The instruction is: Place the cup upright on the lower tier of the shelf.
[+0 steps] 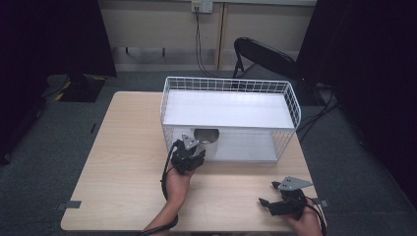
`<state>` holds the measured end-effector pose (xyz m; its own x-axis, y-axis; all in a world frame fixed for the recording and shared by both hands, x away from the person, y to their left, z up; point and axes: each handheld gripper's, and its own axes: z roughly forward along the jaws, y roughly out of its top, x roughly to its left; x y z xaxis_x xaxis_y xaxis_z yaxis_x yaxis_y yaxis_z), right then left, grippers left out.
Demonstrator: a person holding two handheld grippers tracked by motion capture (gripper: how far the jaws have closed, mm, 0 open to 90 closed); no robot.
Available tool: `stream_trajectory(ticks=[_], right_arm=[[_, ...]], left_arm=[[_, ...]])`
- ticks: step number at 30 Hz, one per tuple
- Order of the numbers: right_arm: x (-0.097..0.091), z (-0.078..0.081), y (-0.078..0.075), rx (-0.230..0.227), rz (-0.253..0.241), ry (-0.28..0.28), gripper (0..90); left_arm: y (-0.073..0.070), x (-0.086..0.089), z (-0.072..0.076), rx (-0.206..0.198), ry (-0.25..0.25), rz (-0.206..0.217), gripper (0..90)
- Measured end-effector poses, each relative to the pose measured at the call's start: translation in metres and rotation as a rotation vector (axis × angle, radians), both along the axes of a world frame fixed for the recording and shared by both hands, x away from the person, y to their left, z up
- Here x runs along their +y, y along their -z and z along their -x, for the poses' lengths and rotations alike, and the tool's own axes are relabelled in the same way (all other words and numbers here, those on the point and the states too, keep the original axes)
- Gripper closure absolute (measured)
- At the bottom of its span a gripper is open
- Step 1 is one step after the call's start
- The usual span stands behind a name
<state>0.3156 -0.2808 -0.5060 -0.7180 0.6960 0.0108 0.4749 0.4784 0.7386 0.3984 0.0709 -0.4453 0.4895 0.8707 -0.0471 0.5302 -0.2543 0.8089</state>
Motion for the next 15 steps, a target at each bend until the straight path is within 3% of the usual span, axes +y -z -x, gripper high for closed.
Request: stream_trajectory(ticks=[10,15], right_arm=[[0.0000,-0.0001,0.0000,0.000,0.000,-0.001,16.8],[-0.0003,-0.0007,0.0001,0.000,-0.001,-0.004,17.0]], left_arm=[[-0.0007,-0.0025,-0.0024,-0.003,-0.004,0.002,61.5],[-0.0022,-0.0021,0.0019,-0.005,0.015,-0.013,46.5]])
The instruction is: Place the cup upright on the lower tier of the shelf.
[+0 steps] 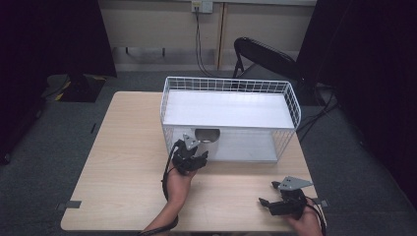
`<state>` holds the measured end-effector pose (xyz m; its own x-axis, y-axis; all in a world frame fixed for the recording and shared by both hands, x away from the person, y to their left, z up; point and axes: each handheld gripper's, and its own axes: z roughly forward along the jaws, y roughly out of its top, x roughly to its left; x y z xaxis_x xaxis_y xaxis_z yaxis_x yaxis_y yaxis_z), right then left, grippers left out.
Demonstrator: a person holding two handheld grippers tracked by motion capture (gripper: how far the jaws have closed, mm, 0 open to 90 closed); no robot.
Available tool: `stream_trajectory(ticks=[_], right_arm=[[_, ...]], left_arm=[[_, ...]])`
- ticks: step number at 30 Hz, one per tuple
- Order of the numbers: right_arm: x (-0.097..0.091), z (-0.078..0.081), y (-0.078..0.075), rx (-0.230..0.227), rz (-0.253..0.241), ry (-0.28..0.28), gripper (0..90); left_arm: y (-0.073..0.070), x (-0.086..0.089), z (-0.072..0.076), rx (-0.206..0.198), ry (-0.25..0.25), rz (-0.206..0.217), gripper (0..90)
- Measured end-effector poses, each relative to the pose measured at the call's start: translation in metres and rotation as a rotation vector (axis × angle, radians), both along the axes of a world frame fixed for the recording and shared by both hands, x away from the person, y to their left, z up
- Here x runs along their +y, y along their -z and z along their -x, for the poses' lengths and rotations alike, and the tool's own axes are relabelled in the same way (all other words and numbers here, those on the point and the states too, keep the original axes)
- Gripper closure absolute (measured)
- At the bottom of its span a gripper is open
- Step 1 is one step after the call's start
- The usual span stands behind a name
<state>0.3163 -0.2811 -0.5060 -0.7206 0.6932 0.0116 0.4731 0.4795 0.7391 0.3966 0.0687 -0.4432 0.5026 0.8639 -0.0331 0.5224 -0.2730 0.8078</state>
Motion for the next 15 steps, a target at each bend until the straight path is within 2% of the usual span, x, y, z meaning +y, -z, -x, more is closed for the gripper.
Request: stream_trajectory(ticks=[2,6,12,15], right_arm=[[0.000,0.000,0.000,0.000,0.000,0.000,16.9],[0.000,0.000,0.000,0.001,0.000,0.000,17.1],[0.000,-0.001,0.000,0.000,-0.001,0.000,17.1],[0.000,-0.001,0.000,0.000,0.000,0.000,17.1]], left_arm=[[-0.001,0.002,0.001,0.001,0.020,0.001,43.4],[0.000,0.004,0.004,0.014,0.067,0.014,31.2],[0.003,0.008,0.011,0.041,0.164,0.027,21.8],[0.005,0.009,0.014,0.063,0.196,0.037,18.4]])
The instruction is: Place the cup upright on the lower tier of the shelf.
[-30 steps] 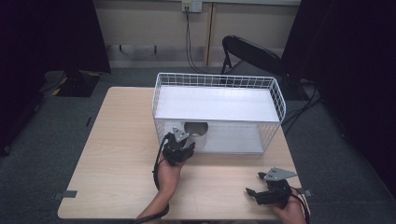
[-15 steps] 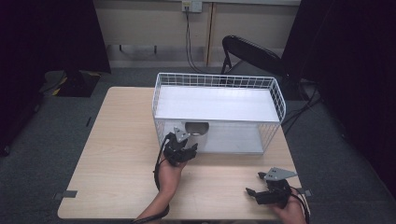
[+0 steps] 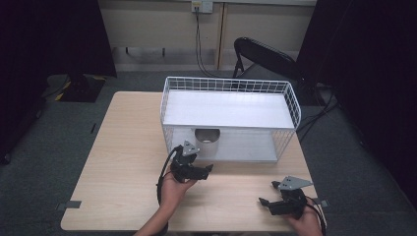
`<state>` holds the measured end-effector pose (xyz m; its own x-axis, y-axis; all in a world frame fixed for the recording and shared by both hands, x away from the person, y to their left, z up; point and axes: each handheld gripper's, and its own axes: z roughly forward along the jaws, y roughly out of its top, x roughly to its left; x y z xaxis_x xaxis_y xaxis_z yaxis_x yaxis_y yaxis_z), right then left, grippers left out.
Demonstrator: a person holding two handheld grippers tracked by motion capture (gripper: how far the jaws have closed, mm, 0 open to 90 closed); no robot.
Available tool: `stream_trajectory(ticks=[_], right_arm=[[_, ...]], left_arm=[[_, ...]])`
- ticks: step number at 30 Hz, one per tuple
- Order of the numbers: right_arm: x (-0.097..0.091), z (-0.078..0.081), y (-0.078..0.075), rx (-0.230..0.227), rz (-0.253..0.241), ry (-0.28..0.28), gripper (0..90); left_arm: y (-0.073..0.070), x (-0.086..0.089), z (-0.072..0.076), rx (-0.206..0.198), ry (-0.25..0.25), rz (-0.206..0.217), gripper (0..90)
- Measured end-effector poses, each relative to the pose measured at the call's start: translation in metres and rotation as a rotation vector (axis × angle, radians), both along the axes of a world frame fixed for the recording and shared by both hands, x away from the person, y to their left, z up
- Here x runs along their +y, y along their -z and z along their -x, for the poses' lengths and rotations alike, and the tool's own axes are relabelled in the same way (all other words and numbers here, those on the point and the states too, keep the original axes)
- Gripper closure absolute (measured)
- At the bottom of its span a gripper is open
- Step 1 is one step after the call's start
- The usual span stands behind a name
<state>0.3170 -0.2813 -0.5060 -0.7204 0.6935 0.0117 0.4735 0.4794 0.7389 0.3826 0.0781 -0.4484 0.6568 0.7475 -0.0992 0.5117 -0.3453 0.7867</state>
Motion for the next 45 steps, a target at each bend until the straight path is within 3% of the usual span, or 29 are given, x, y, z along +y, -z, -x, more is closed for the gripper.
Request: stream_trajectory(ticks=[6,9,13,17,22,32,36,41,45], right_arm=[[0.000,0.000,0.000,0.000,0.000,0.001,17.0],[0.000,0.000,0.000,0.000,0.000,0.001,17.0],[0.000,0.000,0.000,0.000,0.001,0.002,17.0],[0.000,0.001,0.000,-0.001,0.001,0.005,17.0],[0.000,0.001,0.000,-0.001,0.001,0.007,16.9],[0.000,0.001,0.000,-0.001,0.001,0.007,16.9],[0.000,0.001,0.000,-0.001,0.001,0.008,16.9],[-0.001,0.000,0.000,0.000,0.001,0.001,16.6],[-0.001,-0.001,0.000,0.002,0.000,-0.009,16.4]], left_arm=[[0.001,0.008,0.005,0.000,0.086,-0.017,16.7],[0.001,0.012,0.007,0.012,0.102,0.000,16.7],[0.000,0.019,0.010,0.015,0.135,-0.021,16.4],[-0.001,0.027,0.011,0.023,0.138,0.000,15.6],[-0.003,0.037,0.013,0.017,0.145,-0.028,15.0],[-0.006,0.052,0.019,0.024,0.159,-0.026,15.1],[-0.007,0.060,0.021,0.030,0.154,-0.016,15.1],[-0.009,0.073,0.025,0.023,0.143,-0.043,15.1],[-0.010,0.081,0.028,0.019,0.130,-0.035,15.1]])
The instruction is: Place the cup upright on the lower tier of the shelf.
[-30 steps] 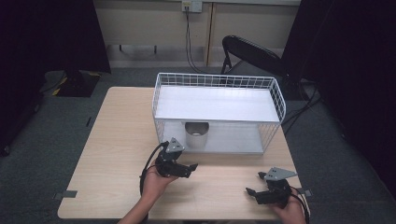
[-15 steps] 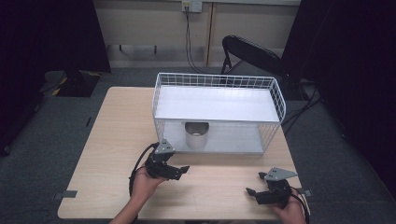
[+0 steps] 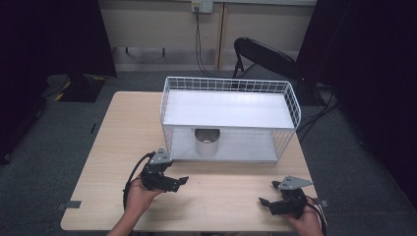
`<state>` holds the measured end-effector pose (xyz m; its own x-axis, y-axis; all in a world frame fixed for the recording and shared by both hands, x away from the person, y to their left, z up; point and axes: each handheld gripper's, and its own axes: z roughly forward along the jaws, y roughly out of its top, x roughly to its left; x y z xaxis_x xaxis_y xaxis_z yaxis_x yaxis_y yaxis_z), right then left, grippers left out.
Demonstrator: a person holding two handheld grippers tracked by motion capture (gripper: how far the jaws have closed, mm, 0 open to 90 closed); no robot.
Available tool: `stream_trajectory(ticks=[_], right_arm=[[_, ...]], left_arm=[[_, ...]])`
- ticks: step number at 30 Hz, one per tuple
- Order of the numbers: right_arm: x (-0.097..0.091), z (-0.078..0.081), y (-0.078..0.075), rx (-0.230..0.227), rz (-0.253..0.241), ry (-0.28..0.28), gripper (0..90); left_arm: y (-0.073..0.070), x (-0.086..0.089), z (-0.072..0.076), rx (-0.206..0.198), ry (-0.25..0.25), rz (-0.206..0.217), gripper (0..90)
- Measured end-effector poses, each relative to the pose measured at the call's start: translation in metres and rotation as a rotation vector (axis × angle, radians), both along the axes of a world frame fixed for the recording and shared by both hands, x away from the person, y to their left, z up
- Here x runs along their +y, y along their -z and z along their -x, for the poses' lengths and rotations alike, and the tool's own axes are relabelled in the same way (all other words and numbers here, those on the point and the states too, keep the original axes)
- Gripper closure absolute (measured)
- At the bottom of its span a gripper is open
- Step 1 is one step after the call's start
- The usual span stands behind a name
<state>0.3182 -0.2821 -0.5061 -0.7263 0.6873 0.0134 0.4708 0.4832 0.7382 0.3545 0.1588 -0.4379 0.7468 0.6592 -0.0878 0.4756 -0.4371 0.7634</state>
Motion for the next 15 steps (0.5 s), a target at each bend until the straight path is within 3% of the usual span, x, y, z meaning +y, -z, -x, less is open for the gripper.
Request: stream_trajectory(ticks=[15], right_arm=[[0.000,-0.002,0.000,-0.001,0.001,-0.012,16.1]], left_arm=[[0.001,0.031,0.007,0.009,-0.027,0.004,15.6]])
